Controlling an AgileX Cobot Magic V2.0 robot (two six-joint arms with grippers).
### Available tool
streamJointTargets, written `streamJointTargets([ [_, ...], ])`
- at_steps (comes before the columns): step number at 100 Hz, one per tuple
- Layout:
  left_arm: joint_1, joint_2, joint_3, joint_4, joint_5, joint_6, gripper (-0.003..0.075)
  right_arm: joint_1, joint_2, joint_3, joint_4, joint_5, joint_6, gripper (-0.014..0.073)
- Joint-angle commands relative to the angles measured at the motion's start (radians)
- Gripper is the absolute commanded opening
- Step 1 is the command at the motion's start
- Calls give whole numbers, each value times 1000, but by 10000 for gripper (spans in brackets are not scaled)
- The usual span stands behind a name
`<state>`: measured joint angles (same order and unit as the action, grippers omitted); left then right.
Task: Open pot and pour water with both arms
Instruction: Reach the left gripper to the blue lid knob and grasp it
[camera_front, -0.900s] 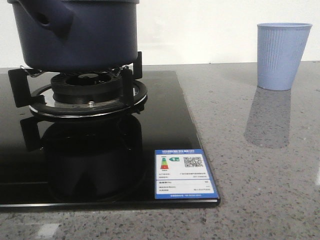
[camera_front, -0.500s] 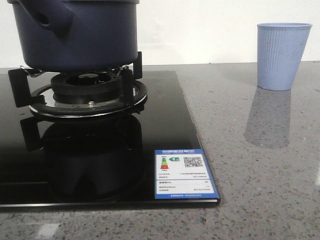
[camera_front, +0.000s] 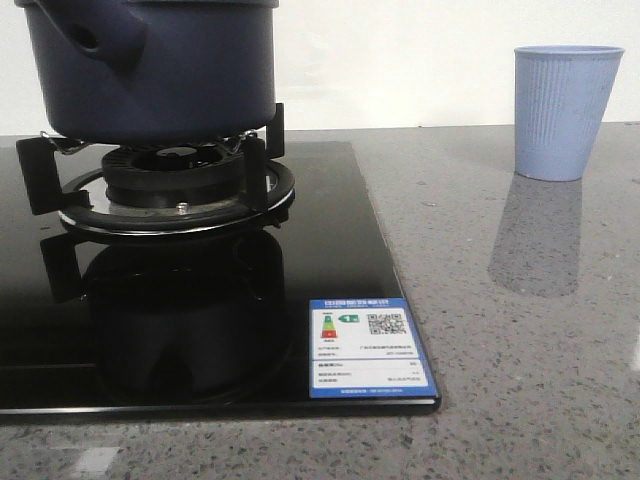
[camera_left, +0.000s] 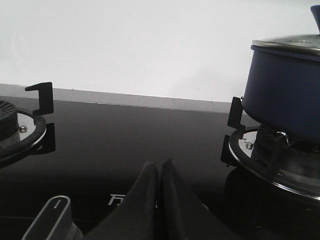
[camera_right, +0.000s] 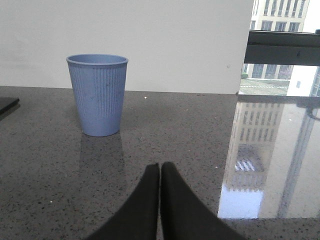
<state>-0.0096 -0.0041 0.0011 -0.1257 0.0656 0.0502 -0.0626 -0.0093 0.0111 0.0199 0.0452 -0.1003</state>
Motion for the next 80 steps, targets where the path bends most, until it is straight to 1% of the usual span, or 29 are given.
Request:
streamJointTargets([
  [1,2,-26,33,-7,-84,-8,-19,-5,-19,26,0,-93,2,-46],
  [12,2,-26,33,-35,-84,-8,-19,-5,-19,26,53,-100,2,-46],
  [18,2,-26,33,-79,-84,-8,-19,-5,-19,26,126,-101,3,-46],
  [28,2,-26,33,-223,-84,-8,-19,-5,-19,26,301,-101,3,-46],
  [38,2,-26,33,-403,-84,-8,-19,-5,-19,26,478,-101,3,-46],
  [47,2,-26,33,-532,-84,-8,-19,-5,-19,24,588,-100,3,-46],
  [57,2,-26,29,-622,-91,-8,-19,-5,-19,8,615,-67,3,-46],
  [65,2,-26,12,-637,-91,-8,-19,-5,-19,-23,613,-16,3,-45],
  [72,2,-25,-17,-635,-81,-8,-19,-5,-17,-63,578,31,3,-45],
  [80,2,-12,-72,-611,-56,6,-19,-5,-5,-117,501,81,3,-45],
])
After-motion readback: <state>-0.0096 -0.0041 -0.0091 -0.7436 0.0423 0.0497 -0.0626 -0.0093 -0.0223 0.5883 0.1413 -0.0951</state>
